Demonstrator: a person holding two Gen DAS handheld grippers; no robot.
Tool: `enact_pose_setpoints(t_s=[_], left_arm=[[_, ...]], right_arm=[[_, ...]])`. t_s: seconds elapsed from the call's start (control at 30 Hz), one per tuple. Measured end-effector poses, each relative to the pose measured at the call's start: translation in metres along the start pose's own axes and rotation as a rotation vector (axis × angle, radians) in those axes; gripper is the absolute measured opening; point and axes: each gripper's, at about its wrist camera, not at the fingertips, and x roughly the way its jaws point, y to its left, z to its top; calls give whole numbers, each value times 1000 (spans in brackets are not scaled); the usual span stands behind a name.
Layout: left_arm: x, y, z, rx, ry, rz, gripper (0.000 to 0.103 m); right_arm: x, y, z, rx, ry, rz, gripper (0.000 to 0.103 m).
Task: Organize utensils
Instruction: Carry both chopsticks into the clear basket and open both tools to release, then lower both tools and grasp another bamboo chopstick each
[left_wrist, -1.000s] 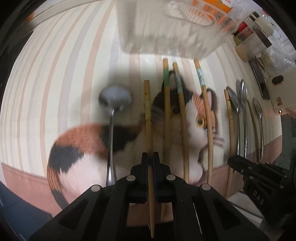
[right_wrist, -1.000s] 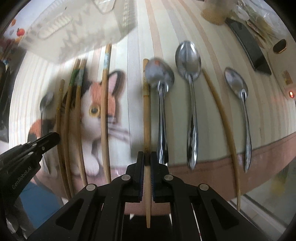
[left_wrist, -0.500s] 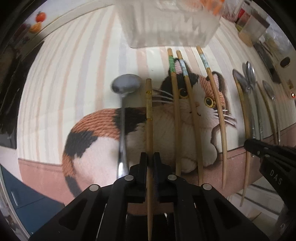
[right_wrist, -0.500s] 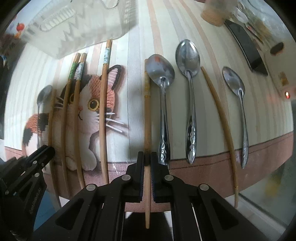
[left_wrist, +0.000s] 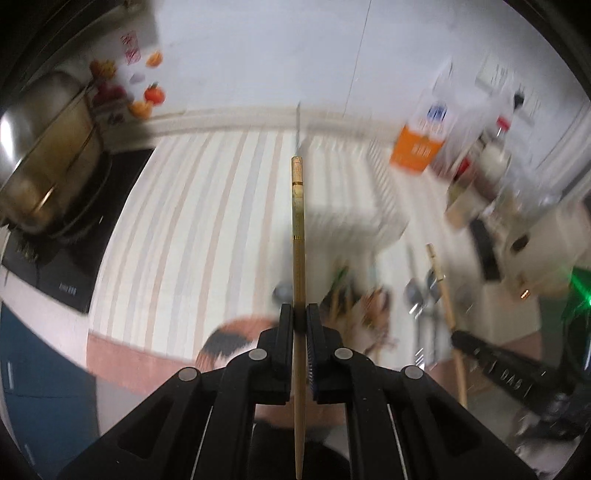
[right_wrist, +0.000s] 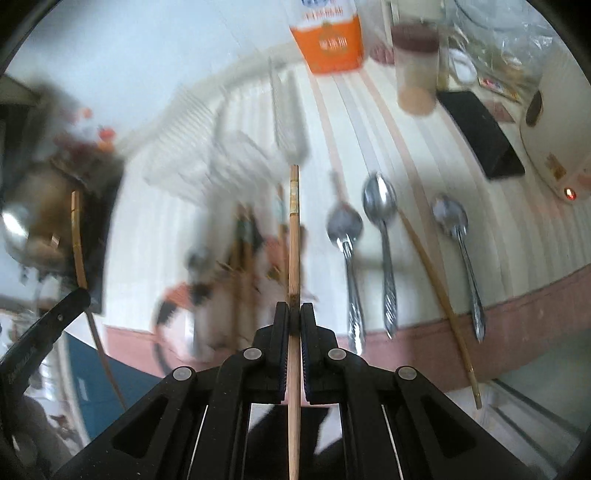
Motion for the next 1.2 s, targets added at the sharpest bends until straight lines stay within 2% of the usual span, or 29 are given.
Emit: enact_pose_setpoints(t_s=[0.07, 0.2, 0.33, 0.4, 0.53, 0.67, 0.7, 0.73, 0.8, 0.9, 0.93, 0.97, 1.03, 1.07, 1.13, 1.2], left_arm=[[-3, -3, 30, -6, -9, -51, 4], [16, -11, 97, 3, 8, -127, 4], [70, -11, 168, -7, 85, -192, 4], [101, -11, 193, -10, 135, -205, 4], [145, -8, 223, -4, 206, -219, 5], [170, -3, 229, -8, 268, -209, 6], [172, -2, 229, -6, 270, -194, 6], [172, 0, 229, 0, 265, -168, 8], [166, 2, 226, 18, 226, -111, 11], [148, 8, 219, 29, 135, -50, 33], [143, 9, 218, 29, 106, -41, 52], [135, 11, 216, 29, 69, -21, 78], [119, 16, 210, 14, -2, 0, 103], [111, 17, 205, 18, -24, -1, 103], [102, 18, 195, 34, -34, 48, 103], [92, 18, 183, 42, -53, 85, 103]], right_arm=[[-24, 5, 14, 0, -23, 29, 6], [-28, 35, 83, -8, -69, 48, 6], [3, 58, 156, 4, -44, 32, 6], [25, 65, 187, 14, -14, 15, 6], [68, 69, 227, 36, 46, -17, 6], [103, 72, 249, 44, 113, -50, 7], [107, 69, 248, 51, 122, -53, 12], [108, 68, 248, 57, 121, -56, 26], [102, 65, 245, 62, 95, -69, 43], [82, 67, 234, 32, 39, -115, 43], [72, 69, 228, 19, 16, -135, 43], [63, 70, 222, 8, -7, -164, 45], [45, 70, 210, 2, -56, -187, 58], [34, 69, 203, -2, -91, -195, 60], [17, 64, 188, -10, -147, -187, 67], [3, 59, 171, -14, -184, -189, 70]])
